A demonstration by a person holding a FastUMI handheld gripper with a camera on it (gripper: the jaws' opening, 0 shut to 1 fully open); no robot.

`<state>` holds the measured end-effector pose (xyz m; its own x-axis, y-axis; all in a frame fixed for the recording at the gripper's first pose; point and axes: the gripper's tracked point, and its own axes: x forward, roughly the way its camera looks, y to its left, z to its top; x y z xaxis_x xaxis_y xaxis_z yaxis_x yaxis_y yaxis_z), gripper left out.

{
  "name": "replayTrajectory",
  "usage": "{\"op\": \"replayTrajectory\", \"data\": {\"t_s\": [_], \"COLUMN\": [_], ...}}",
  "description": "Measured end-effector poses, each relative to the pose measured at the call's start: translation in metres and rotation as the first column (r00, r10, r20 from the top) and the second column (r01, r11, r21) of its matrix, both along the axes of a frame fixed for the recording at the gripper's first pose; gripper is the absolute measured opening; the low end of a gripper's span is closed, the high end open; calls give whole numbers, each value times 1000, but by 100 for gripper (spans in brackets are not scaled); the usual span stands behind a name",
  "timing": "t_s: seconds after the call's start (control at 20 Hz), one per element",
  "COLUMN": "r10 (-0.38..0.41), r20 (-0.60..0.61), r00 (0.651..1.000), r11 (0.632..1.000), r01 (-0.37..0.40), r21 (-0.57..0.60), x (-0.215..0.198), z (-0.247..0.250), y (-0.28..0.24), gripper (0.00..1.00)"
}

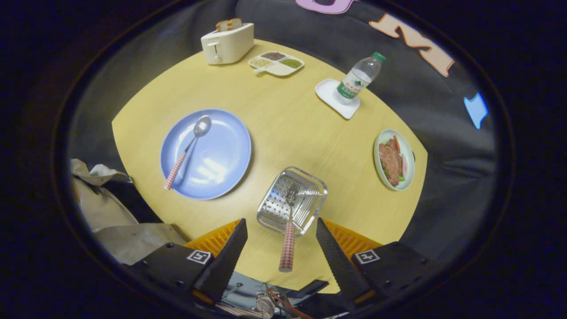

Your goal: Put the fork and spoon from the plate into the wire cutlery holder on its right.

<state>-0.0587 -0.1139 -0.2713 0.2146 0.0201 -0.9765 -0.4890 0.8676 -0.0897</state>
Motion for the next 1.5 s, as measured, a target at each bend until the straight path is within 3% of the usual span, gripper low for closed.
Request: {"op": "replayTrajectory", "data": {"t_s": [0.4, 0.75, 0.95, 1.5], "r10": [-38, -160, -201, -177], "r20": [224, 337, 325, 219], "r00": [974, 928, 924, 959], "r11": [990, 963, 952, 953], "r01": [6, 72, 107, 112], "r21": [139, 259, 286, 282], "x": [22, 23, 13, -16], "z": [25, 18, 4, -63], "y": [67, 120, 139, 193], "gripper": [100, 100, 100, 100]}}
